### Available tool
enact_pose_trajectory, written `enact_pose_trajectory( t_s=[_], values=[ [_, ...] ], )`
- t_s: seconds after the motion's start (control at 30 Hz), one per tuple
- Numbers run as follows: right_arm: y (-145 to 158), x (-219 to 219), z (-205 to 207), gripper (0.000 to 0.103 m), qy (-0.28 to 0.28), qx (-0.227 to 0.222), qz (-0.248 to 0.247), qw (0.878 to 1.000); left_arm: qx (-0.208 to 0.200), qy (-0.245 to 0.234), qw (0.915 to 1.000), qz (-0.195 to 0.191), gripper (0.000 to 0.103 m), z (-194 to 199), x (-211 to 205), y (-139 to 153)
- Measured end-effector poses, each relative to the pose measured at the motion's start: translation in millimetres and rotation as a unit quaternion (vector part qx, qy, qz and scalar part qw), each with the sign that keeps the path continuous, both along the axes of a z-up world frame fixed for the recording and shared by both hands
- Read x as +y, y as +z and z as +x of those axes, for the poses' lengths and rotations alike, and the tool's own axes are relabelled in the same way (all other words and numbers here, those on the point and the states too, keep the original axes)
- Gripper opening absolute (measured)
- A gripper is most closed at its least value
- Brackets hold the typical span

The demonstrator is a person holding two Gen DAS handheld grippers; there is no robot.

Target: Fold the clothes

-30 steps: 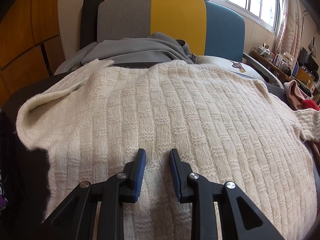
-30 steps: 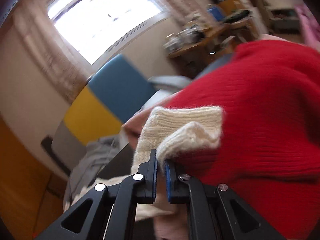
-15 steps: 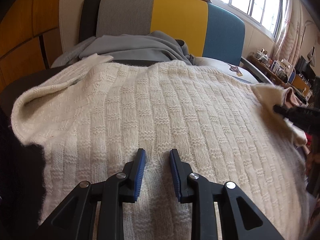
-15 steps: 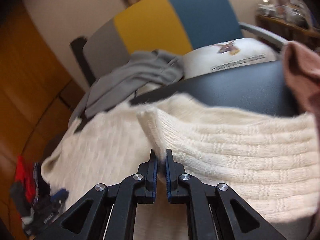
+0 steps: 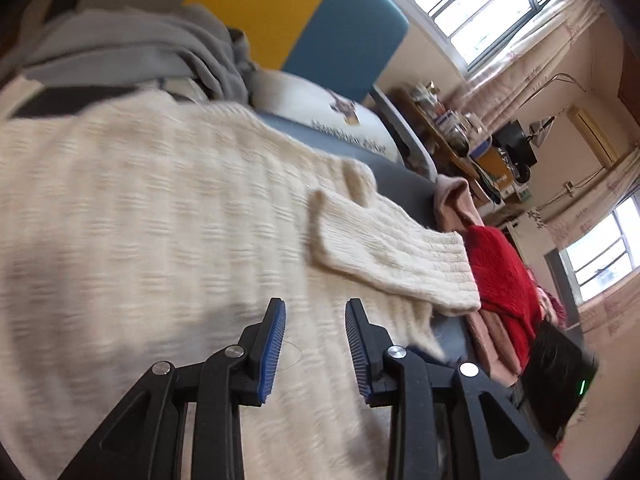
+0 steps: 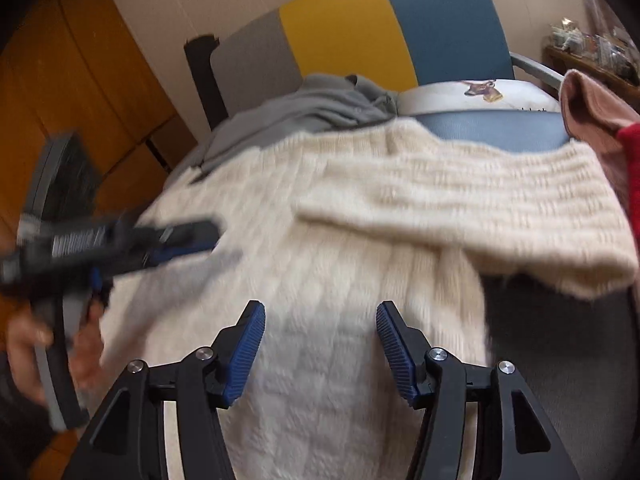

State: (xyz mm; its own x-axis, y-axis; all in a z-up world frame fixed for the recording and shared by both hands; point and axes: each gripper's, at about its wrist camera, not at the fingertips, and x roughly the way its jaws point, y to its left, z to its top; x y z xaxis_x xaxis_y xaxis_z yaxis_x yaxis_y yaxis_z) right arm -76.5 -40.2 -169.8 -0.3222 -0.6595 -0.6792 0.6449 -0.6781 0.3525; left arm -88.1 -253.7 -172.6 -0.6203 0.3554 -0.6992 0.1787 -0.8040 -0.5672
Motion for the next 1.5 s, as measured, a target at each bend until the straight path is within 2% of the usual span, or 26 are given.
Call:
enact_pose_trajectory(
  t_s=[0.13,0.27,0.4,0.43,0.47,0.5,0.53,0.63,0.8,0.9,1.0,1.2,1.33,1.5],
  values=[
    [-5.8,10.2,0.5,0.066,-0.006,-0.016,-0.027,0.999,-0.022,0.008,0.9961,0.085,0.041,-31.9,4.7,-20.0],
    [-8.8,15.8,-3.3,0.068,-0.004,-0.031,-0.052,0.998,-0.022,0.038,0.9914,0.123,0.044,-48.4,3.9,-27.9],
    [-10.1,19.5,-6.2,0.070,0.000,-0.040,-0.072,0.997,-0.023,0.049,0.9923,0.112,0.041,-63.3,5.5,-27.1],
    [-9.7,19.5,-5.8,0.071,0.001,-0.040,-0.074,0.996,-0.025,0.051,0.9934,0.100,0.032,-67.1,7.3,-26.2],
    [-9.5,19.4,-5.5,0.071,0.002,-0.040,-0.075,0.996,-0.027,0.050,0.9951,0.080,0.018,-70.9,10.8,-25.3],
    [-9.6,19.0,-5.4,0.072,0.002,-0.040,-0.075,0.996,-0.031,0.049,0.9965,0.061,0.009,-74.9,14.3,-24.2],
    [-9.3,18.5,-4.9,0.072,0.002,-0.039,-0.075,0.996,-0.032,0.047,0.9971,0.051,0.006,-78.0,16.5,-22.4],
    [-9.4,19.1,-4.6,0.072,0.002,-0.041,-0.078,0.996,0.005,0.045,0.9979,0.046,0.006,-76.6,14.3,3.4],
    [-9.3,21.0,-4.8,0.073,0.002,-0.048,-0.087,0.995,0.101,0.077,0.9915,0.029,0.006,-51.5,-21.2,84.4],
    [-8.7,20.1,-3.0,0.073,0.002,-0.047,-0.085,0.995,0.130,0.100,0.9864,0.013,0.006,-29.5,-50.5,116.5],
    [-8.3,18.6,-3.2,0.073,0.001,-0.047,-0.084,0.995,0.143,0.120,0.9824,-0.010,0.006,-5.1,-73.2,132.7],
    [-8.0,19.7,-5.5,0.073,-0.001,-0.052,-0.089,0.995,0.143,0.164,0.9749,-0.048,0.006,55.0,-107.9,122.2],
    [-7.6,19.7,-5.3,0.073,-0.001,-0.052,-0.087,0.995,0.114,0.193,0.9731,-0.053,0.006,86.6,-128.9,94.6],
    [-7.2,19.7,-6.4,0.073,-0.002,-0.056,-0.091,0.994,0.064,0.205,0.9754,-0.049,0.006,107.1,-144.4,48.1]
  ],
)
